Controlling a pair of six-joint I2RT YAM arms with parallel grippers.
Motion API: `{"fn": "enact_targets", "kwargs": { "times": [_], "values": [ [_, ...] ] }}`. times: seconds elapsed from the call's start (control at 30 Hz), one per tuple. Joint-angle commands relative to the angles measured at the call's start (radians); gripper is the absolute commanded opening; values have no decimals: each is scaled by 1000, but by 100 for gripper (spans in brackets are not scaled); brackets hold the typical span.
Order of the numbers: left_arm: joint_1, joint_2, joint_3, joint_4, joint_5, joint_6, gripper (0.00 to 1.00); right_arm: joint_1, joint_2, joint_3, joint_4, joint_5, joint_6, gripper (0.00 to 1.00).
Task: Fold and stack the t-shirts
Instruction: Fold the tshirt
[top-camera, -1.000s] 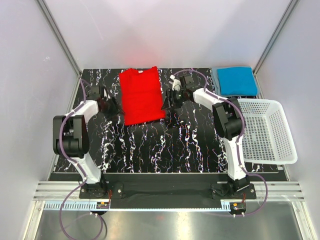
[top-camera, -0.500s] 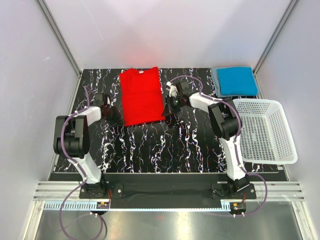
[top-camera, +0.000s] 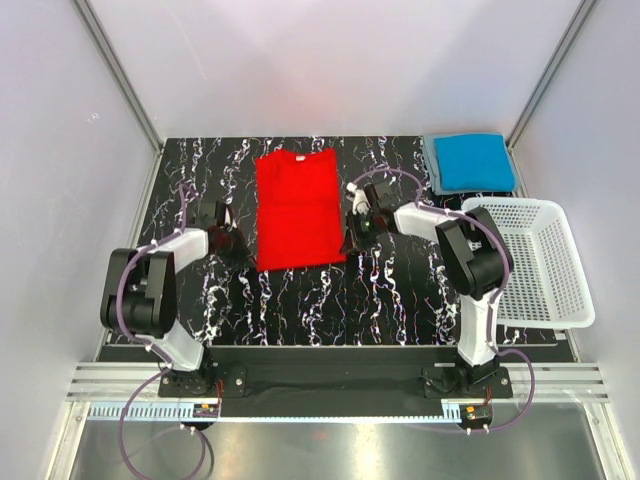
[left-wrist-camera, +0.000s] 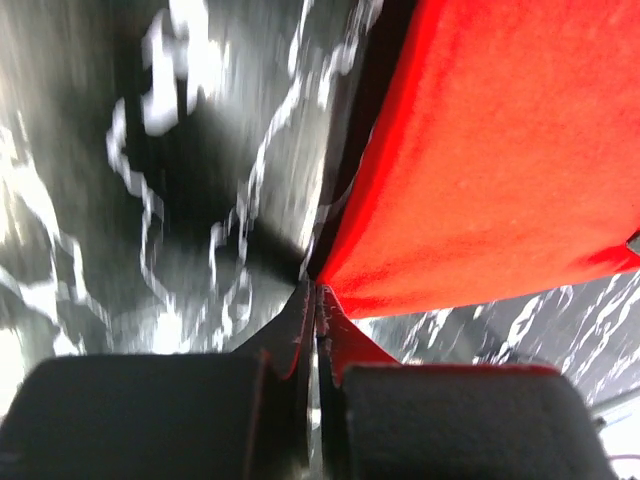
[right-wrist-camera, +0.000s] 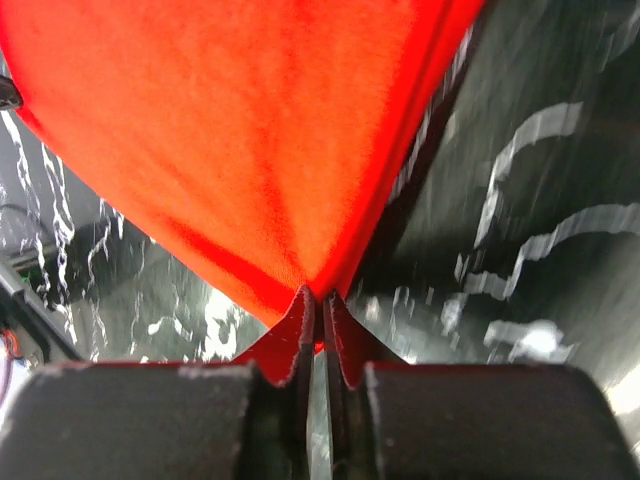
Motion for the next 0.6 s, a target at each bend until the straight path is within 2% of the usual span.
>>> {"fn": "enact_targets", "kwargs": {
  "times": [0.0, 0.1, 0.17, 0.27, 0.33, 0.47, 0.57],
  "values": [
    [-13, -66, -76, -9, 2, -7, 6, 6, -111, -108, 2, 52, 34, 10],
    [-40, -126, -127, -1, 55, -21, 15, 13, -179, -201, -3, 90, 66, 18],
    [-56, -214, -154, -14, 47, -38, 29, 14, -211, -247, -12, 107, 88, 24],
    [-63, -333, -190, -20, 78, -65, 33, 14, -262, -310, -49, 126, 120, 33],
    [-62, -373, -150, -35, 67, -70, 38, 16, -303, -332, -61, 133, 128, 39],
    [-39, -312, 11, -20, 46, -28, 40, 14, -328, -277, -84, 158, 99, 44],
    [-19, -175, 177, 20, 93, 8, 40, 13, -266, -170, -112, 188, 47, 45]
  ]
}}
